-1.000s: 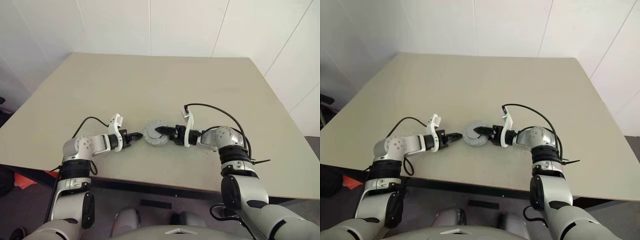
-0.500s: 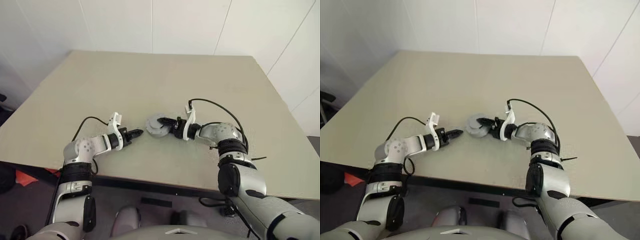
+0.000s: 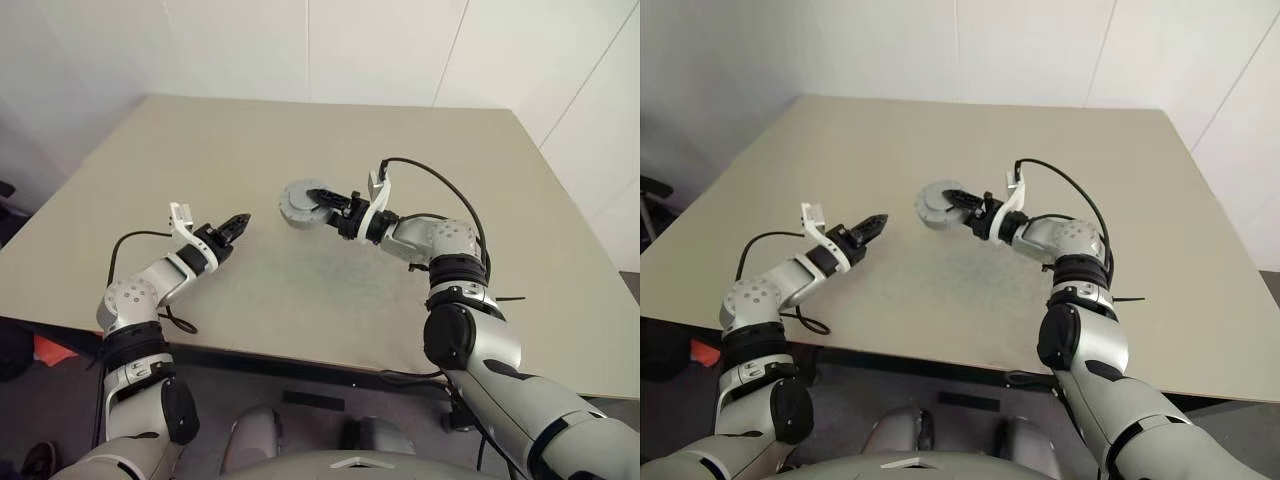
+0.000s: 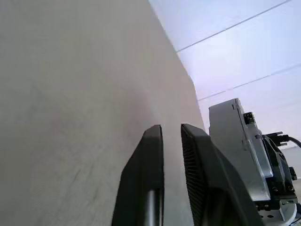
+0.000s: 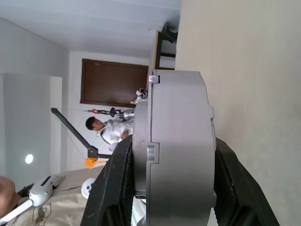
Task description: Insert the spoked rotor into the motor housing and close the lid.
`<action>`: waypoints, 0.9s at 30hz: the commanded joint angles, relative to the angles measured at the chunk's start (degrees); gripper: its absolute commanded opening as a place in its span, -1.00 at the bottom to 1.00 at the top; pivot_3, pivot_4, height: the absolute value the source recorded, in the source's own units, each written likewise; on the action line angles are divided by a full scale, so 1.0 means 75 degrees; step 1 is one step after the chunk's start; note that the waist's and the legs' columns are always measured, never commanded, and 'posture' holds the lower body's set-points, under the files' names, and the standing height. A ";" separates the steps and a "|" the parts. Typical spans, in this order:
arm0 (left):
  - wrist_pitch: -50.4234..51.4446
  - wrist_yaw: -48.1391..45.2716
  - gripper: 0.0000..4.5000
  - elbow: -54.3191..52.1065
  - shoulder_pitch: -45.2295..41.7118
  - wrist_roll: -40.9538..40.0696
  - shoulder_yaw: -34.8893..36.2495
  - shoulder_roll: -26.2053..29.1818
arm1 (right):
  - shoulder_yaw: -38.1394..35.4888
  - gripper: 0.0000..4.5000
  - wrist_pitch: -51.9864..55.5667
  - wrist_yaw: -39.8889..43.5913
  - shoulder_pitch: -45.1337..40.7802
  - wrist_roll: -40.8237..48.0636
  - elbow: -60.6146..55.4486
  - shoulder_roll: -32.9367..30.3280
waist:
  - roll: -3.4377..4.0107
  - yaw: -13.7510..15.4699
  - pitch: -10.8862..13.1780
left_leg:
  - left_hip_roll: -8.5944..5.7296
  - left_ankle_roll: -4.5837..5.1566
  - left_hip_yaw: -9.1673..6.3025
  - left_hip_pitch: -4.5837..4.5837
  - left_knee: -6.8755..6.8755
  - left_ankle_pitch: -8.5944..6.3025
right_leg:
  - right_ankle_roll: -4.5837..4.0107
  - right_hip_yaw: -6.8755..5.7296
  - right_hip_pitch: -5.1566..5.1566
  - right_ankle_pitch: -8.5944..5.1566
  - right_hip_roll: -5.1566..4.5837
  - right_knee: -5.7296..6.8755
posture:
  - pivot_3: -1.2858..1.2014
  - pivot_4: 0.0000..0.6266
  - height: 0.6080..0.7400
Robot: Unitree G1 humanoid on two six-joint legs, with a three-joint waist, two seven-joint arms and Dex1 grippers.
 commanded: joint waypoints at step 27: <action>0.1495 0.0451 0.99 0.1072 -0.0804 -0.2577 -0.0226 -0.0584 | 0.0178 -0.09 0.1030 -0.0100 0.0131 0.0560 -0.1237 0.0296 | -0.0002 0.0149 0.0001 | -0.0003 -0.0018 -0.0004 0.0000 0.0020 0.0001 | 0.0036 0.0002 -0.0004 0.0022 -0.0001 0.0034 | 0.03 -1.00 1.00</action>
